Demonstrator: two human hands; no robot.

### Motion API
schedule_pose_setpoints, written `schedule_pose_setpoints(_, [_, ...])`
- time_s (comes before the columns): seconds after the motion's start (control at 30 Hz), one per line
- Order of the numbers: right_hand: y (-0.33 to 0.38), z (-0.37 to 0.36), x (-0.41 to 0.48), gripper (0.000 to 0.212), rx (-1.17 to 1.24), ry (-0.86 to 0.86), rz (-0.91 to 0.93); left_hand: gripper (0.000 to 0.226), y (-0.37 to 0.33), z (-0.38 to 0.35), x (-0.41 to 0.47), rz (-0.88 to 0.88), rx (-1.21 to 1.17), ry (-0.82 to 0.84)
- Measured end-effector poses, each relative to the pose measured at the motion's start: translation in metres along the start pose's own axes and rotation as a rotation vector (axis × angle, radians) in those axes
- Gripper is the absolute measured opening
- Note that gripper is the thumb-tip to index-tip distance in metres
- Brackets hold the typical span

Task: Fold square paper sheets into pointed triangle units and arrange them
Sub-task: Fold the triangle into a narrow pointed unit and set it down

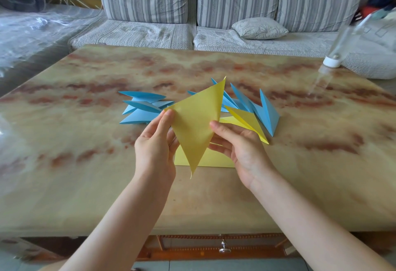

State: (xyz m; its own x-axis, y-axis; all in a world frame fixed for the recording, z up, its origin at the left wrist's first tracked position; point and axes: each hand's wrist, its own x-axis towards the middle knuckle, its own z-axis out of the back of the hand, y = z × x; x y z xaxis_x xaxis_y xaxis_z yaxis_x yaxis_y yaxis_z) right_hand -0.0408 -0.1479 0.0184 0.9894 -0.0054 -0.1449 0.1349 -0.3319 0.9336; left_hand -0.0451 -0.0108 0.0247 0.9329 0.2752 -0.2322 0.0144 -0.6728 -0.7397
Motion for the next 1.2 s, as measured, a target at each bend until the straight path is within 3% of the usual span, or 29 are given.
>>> schedule_pose_setpoints(0.17, [0.001,0.001,0.002,0.007,-0.009,-0.090,0.022,0.026,0.005,0.002,0.002,0.071,-0.039,0.034])
schedule_pose_setpoints(0.3, [0.000,-0.001,0.000,0.010,-0.010,-0.032,0.020,0.027,0.005,0.004,0.005,0.086,-0.116,0.034])
schedule_pose_setpoints(0.43, [-0.001,-0.002,-0.001,0.005,-0.043,-0.106,0.045,0.023,0.005,0.004,0.007,0.079,-0.121,0.039])
schedule_pose_setpoints(0.53, [0.001,0.000,0.001,0.004,-0.090,-0.148,0.074,0.012,0.006,0.002,0.005,0.115,-0.084,0.027])
schedule_pose_setpoints(0.63, [0.008,0.004,0.003,0.001,-0.179,-0.136,0.112,0.008,0.001,0.002,0.008,0.085,0.101,0.030])
schedule_pose_setpoints(0.73, [0.018,0.011,0.005,0.006,-0.307,-0.108,0.174,0.021,-0.002,0.004,0.011,-0.169,0.488,0.033])
schedule_pose_setpoints(0.83, [0.027,0.015,0.006,0.012,-0.501,-0.007,0.201,0.037,-0.014,0.007,0.008,-0.888,1.014,0.059])
schedule_pose_setpoints(0.9, [0.031,0.014,0.005,0.011,-0.599,0.100,0.182,0.030,-0.023,0.005,0.011,-1.216,1.219,0.311])
schedule_pose_setpoints(1.0, [0.035,0.012,0.004,0.007,-0.793,0.255,0.156,0.023,-0.022,0.007,0.018,-1.274,1.446,0.641])
schedule_pose_setpoints(1.07, [0.035,0.012,0.003,0.005,-0.893,0.311,0.163,0.028,-0.018,0.011,0.021,-1.222,1.563,0.686])
schedule_pose_setpoints(1.2, [0.034,0.013,0.003,0.005,-0.920,0.352,0.182,0.032,-0.022,0.014,0.024,-1.046,1.550,0.729])
